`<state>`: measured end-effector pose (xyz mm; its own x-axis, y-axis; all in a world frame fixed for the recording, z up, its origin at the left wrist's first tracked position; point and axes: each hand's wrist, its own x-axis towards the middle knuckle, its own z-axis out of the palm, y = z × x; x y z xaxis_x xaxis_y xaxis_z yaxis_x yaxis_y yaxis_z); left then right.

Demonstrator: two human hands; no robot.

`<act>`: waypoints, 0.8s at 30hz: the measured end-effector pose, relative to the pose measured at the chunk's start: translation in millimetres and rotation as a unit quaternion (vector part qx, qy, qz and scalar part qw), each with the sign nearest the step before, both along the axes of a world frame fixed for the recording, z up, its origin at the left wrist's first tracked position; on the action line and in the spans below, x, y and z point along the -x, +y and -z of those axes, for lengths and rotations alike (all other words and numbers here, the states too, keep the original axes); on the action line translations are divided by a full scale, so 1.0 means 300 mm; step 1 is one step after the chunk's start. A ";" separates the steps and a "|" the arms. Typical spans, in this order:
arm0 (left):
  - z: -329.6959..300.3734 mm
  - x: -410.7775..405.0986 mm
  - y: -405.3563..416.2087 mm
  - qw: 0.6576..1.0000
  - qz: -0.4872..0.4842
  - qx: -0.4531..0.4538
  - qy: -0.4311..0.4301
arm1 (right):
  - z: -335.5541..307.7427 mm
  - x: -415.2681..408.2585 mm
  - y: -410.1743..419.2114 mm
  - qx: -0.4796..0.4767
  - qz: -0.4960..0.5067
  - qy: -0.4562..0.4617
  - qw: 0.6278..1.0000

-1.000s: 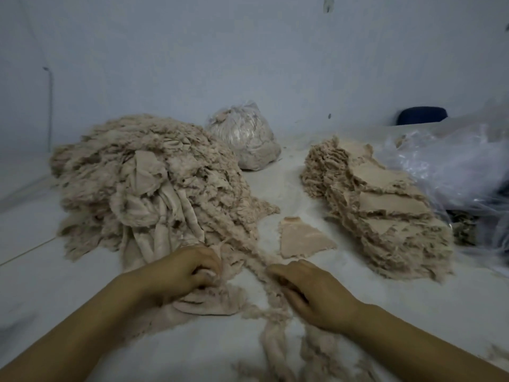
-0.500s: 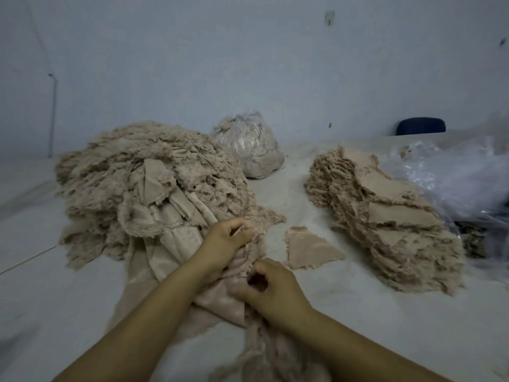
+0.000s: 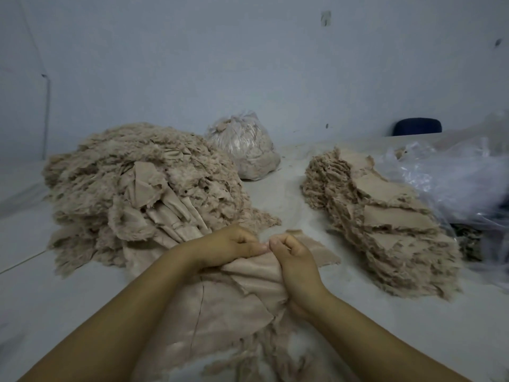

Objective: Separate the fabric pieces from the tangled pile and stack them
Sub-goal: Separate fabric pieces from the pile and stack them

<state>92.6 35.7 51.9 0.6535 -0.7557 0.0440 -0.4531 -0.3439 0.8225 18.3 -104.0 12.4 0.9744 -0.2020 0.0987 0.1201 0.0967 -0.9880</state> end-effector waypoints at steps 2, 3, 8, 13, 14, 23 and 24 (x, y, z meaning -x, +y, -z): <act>0.018 -0.013 0.006 0.990 -0.056 0.112 0.061 | -0.004 0.009 -0.028 0.027 -0.033 0.029 0.999; 0.024 -0.025 0.009 0.978 -0.095 0.167 0.078 | -0.003 0.017 -0.045 0.040 -0.066 0.044 0.996; 0.051 -0.083 0.029 0.949 -0.278 0.146 -0.028 | 0.020 0.042 -0.116 0.030 -0.101 0.063 0.992; 0.077 0.027 -0.028 0.997 -0.074 0.029 0.008 | 0.010 0.001 -0.137 -0.018 0.001 0.004 1.000; 0.077 0.044 -0.038 0.998 -0.048 0.023 0.026 | 0.007 -0.005 -0.140 -0.014 0.026 0.002 1.000; 0.090 0.062 -0.072 0.997 -0.047 0.056 -0.002 | 0.006 -0.035 -0.179 0.179 -0.122 -0.002 0.976; 0.095 0.060 -0.068 0.995 -0.072 0.067 0.001 | 0.007 -0.042 -0.179 0.154 -0.097 -0.009 0.983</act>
